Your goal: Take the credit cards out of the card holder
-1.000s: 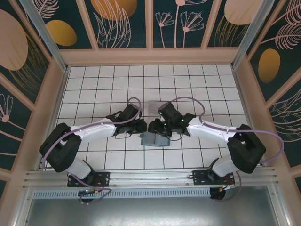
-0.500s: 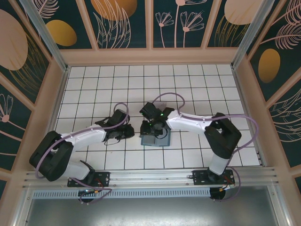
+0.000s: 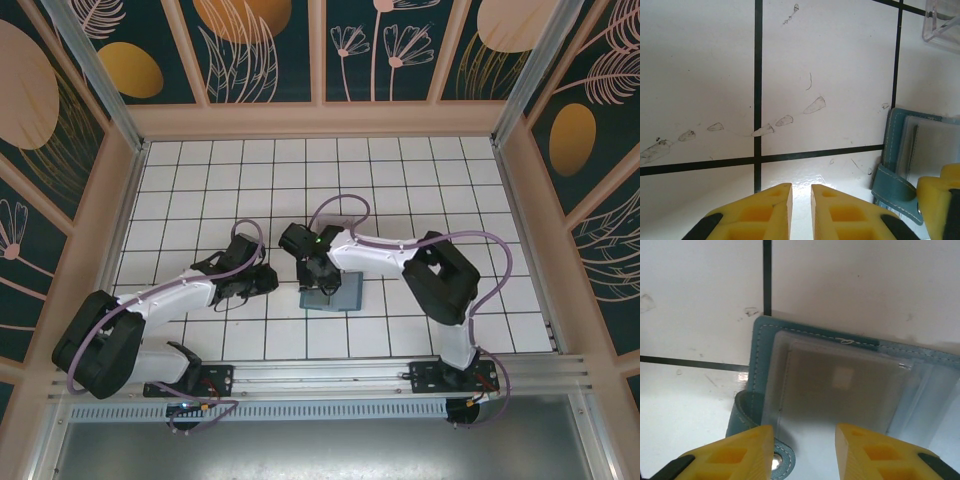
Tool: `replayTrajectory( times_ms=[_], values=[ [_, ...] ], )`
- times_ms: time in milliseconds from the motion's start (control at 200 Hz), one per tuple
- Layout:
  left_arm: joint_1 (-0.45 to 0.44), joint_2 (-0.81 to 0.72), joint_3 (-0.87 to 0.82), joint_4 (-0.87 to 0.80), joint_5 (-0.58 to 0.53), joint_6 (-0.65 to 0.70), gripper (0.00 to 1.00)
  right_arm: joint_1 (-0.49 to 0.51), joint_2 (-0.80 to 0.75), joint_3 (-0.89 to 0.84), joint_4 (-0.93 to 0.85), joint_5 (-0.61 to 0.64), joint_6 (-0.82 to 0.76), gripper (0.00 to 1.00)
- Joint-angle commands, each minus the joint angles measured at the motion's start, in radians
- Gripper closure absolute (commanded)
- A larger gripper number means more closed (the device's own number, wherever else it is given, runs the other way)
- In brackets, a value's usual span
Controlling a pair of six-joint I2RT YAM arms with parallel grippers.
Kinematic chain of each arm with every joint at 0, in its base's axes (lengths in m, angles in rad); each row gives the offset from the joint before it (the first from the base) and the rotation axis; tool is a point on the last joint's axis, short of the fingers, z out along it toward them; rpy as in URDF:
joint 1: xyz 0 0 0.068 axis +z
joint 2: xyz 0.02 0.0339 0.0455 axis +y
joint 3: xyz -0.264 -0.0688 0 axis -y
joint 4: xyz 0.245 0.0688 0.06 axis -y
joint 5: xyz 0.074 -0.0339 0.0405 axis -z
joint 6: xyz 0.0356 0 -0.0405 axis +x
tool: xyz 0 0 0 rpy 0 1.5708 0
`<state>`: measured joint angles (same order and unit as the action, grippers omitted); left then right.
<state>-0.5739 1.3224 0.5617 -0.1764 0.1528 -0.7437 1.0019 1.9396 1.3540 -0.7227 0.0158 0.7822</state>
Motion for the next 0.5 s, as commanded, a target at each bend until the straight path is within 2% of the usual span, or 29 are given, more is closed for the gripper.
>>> replayTrajectory(
  times_ms=[0,130,380,490],
  values=[
    [0.011,-0.01,-0.013,0.012,0.013,0.025,0.81,0.012,0.034,0.037,-0.062,0.049,-0.011,0.62],
    [0.01,-0.017,-0.02,0.015,0.011,0.022,0.81,0.015,0.047,0.051,-0.071,0.057,-0.009,0.62],
    [0.01,-0.02,-0.016,0.014,0.016,0.025,0.81,0.003,-0.045,0.072,-0.076,0.053,-0.009,0.62],
    [0.01,-0.022,0.004,0.011,0.062,0.058,0.81,-0.007,-0.074,0.053,-0.086,0.062,0.004,0.62]
  ],
)
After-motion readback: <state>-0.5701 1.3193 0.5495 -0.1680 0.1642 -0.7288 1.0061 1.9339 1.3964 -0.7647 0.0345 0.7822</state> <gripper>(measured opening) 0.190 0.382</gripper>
